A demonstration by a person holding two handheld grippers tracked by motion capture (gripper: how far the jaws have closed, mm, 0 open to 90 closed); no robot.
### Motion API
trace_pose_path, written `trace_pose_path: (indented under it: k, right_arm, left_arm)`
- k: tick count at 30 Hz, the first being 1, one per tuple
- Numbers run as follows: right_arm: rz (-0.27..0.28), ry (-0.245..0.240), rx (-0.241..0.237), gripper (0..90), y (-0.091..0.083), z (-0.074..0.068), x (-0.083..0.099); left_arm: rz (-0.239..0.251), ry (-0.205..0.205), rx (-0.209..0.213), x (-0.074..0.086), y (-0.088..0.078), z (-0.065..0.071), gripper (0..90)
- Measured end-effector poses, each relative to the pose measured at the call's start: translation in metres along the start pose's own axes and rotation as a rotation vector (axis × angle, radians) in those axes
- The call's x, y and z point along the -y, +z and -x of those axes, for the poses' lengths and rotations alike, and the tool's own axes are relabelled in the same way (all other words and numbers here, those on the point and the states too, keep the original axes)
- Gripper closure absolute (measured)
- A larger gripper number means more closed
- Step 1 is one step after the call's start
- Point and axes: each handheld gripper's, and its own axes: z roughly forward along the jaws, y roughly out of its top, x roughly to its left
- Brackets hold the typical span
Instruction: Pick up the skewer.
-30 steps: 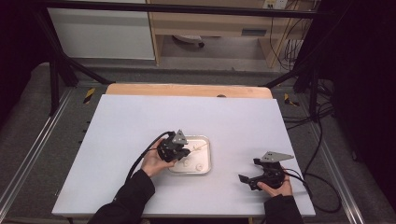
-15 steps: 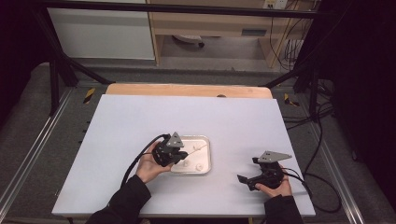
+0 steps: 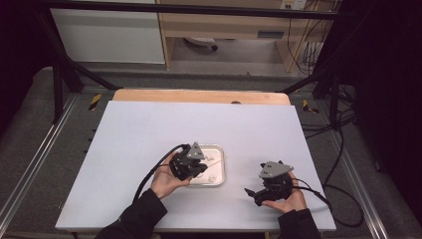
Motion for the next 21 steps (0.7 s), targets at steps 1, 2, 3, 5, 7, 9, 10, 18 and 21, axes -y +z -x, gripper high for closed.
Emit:
trace_pose_path:
  k: [1,2,3,5,7,9,10,18,21]
  right_arm:
    - [-0.016,-0.054,0.015,3.4,0.000,-0.004,-0.003]
    - [-0.024,-0.082,0.025,3.8,0.001,-0.005,-0.005]
    - [-0.024,-0.082,0.025,3.8,0.001,-0.005,-0.005]
    - [-0.041,-0.153,0.045,5.6,0.001,-0.008,-0.010]
    - [-0.047,-0.166,0.047,5.8,0.001,-0.008,-0.011]
    - [-0.056,-0.213,0.053,7.5,0.001,-0.010,-0.014]
    - [-0.056,-0.226,0.056,8.0,0.002,-0.011,-0.015]
    - [-0.047,-0.328,0.080,14.7,0.001,-0.014,-0.014]
    - [-0.034,-0.367,0.087,18.8,0.001,-0.015,-0.013]
  left_arm:
    - [-0.005,0.011,0.008,-0.005,0.002,0.004,88.7]
    - [-0.008,0.014,0.010,-0.007,0.003,0.006,88.7]
    - [-0.008,0.014,0.010,-0.007,0.003,0.006,88.7]
    - [-0.014,0.026,0.020,-0.014,0.007,0.012,88.7]
    - [-0.019,0.030,0.023,-0.016,0.009,0.014,88.6]
    - [-0.028,0.045,0.032,-0.022,0.013,0.019,88.7]
    - [-0.033,0.050,0.033,-0.024,0.015,0.021,88.7]
    - [-0.054,0.073,0.066,-0.032,0.024,0.030,88.7]
    - [-0.064,0.080,0.071,-0.036,0.026,0.032,88.7]
